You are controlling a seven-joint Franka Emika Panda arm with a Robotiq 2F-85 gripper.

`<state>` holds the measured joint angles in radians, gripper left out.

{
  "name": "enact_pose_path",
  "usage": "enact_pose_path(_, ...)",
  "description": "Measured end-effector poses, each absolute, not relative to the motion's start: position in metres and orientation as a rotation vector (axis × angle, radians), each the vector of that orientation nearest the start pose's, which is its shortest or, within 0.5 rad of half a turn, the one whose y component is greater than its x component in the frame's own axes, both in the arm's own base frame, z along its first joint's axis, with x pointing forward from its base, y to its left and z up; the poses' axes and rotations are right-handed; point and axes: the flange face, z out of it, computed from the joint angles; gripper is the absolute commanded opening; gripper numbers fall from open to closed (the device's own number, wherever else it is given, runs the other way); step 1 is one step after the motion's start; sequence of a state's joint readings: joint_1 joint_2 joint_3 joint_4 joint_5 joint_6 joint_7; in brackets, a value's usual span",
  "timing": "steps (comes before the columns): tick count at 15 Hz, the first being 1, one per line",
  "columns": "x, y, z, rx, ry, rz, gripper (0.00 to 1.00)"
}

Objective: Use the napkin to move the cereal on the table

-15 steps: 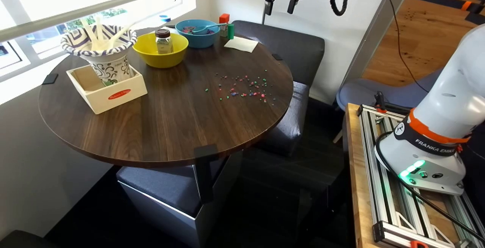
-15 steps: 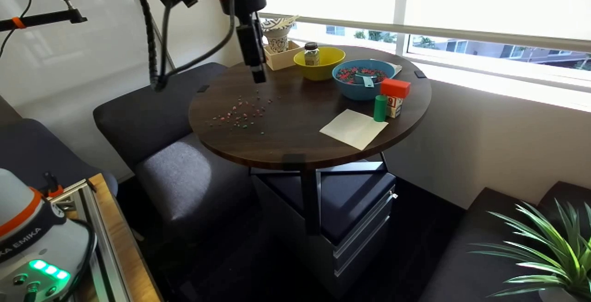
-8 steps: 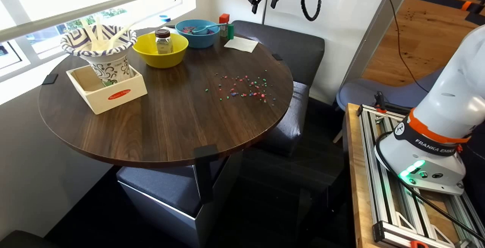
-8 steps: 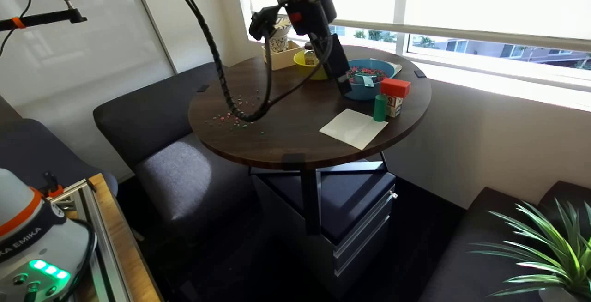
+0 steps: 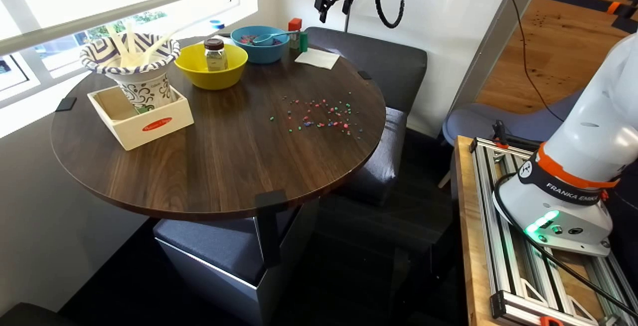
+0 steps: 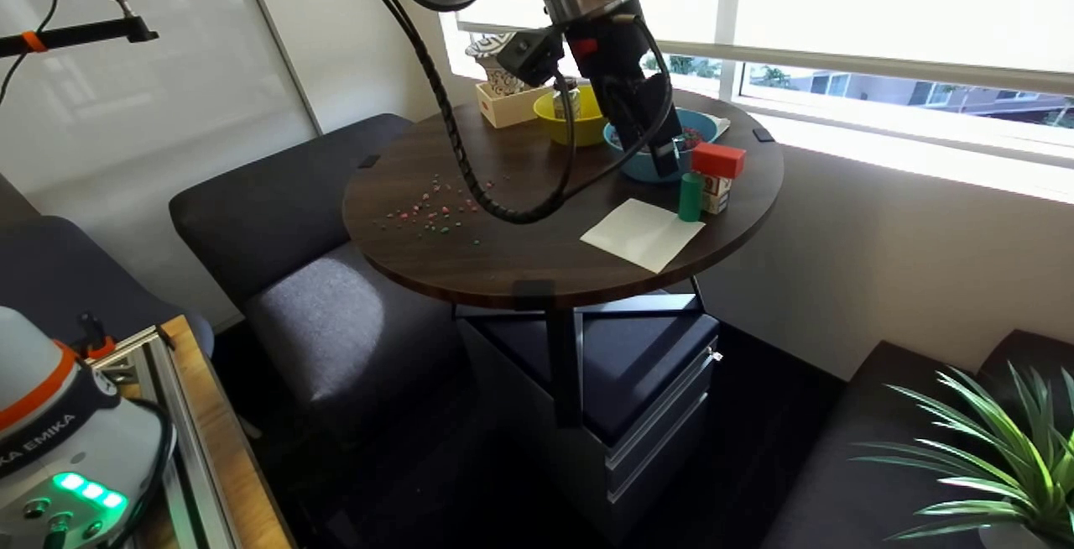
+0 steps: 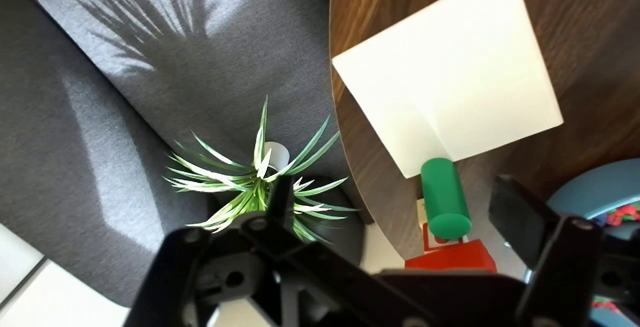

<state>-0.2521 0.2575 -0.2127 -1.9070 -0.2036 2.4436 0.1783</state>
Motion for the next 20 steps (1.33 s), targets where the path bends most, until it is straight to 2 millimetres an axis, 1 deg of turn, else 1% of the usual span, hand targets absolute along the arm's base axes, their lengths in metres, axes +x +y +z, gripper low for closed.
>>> enact_pose_path(2,0.577,-0.276,0.396,-3.246,0.767,-0.446,1.0)
enact_pose_path(6,0.587,-0.25,0.377,-3.139,0.507,-0.448,1.0)
enact_pose_path(7,0.589,-0.247,0.372,-3.121,0.459,-0.44,1.0)
enact_pose_path(8,0.588,-0.247,0.365,-3.115,0.435,-0.413,1.0)
enact_pose_path(10,0.584,-0.256,0.352,-3.118,0.439,-0.334,1.0)
enact_pose_path(13,0.582,-0.269,0.342,-3.142,0.439,-0.203,1.0)
enact_pose_path(16,0.594,-0.271,0.341,-3.142,0.42,-0.132,1.0)
enact_pose_path(18,0.604,-0.272,0.338,-3.143,0.415,-0.114,1.0)
enact_pose_path(20,0.612,-0.276,0.331,-3.145,0.427,-0.111,1.0)
